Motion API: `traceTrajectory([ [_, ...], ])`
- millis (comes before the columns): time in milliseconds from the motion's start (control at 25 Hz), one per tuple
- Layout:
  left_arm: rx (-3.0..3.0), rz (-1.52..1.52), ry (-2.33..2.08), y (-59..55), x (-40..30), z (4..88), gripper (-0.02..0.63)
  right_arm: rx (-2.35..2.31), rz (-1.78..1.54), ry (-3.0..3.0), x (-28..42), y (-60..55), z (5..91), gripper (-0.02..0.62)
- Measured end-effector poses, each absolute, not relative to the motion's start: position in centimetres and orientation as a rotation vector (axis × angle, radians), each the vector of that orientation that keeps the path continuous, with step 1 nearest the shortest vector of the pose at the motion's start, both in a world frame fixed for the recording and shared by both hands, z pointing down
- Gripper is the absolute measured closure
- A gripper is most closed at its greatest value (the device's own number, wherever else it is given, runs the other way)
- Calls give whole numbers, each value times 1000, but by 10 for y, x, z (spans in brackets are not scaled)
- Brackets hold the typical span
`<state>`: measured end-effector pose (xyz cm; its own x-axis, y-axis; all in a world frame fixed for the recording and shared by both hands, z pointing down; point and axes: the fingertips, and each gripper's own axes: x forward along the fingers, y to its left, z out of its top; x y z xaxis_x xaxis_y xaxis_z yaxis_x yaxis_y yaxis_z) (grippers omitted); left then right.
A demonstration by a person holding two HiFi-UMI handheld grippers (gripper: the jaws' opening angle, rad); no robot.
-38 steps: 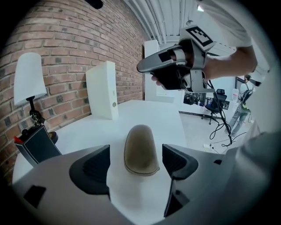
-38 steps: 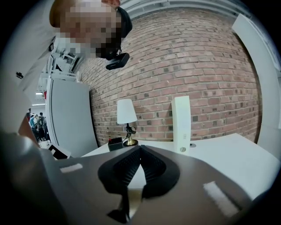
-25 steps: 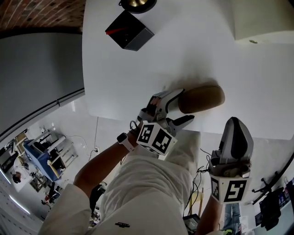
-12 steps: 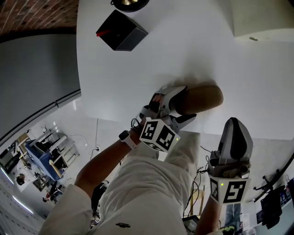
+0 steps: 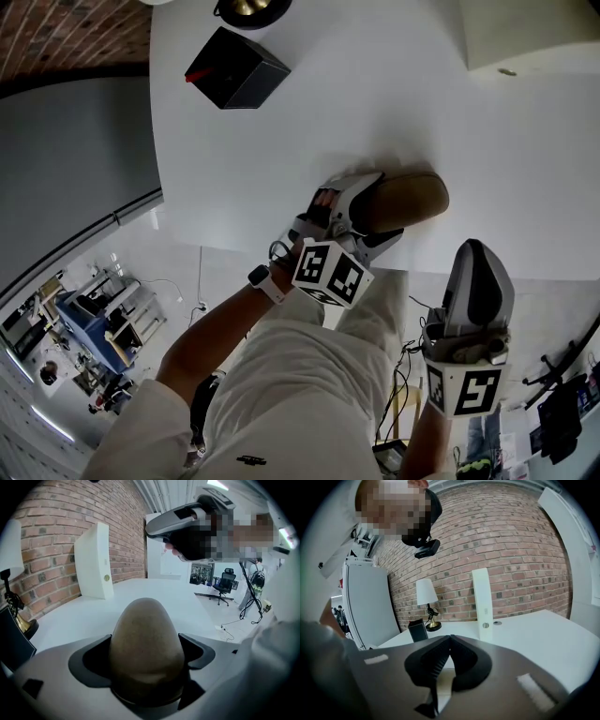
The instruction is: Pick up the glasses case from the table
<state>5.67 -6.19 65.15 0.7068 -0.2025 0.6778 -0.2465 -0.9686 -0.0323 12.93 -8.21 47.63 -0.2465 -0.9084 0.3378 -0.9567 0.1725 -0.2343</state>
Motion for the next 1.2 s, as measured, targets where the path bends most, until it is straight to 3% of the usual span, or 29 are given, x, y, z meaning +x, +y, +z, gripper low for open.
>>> traceTrajectory([
  [1200, 2748, 1020, -498, -61, 43, 620, 216, 1912, 519, -2308, 133, -54, 438, 586],
])
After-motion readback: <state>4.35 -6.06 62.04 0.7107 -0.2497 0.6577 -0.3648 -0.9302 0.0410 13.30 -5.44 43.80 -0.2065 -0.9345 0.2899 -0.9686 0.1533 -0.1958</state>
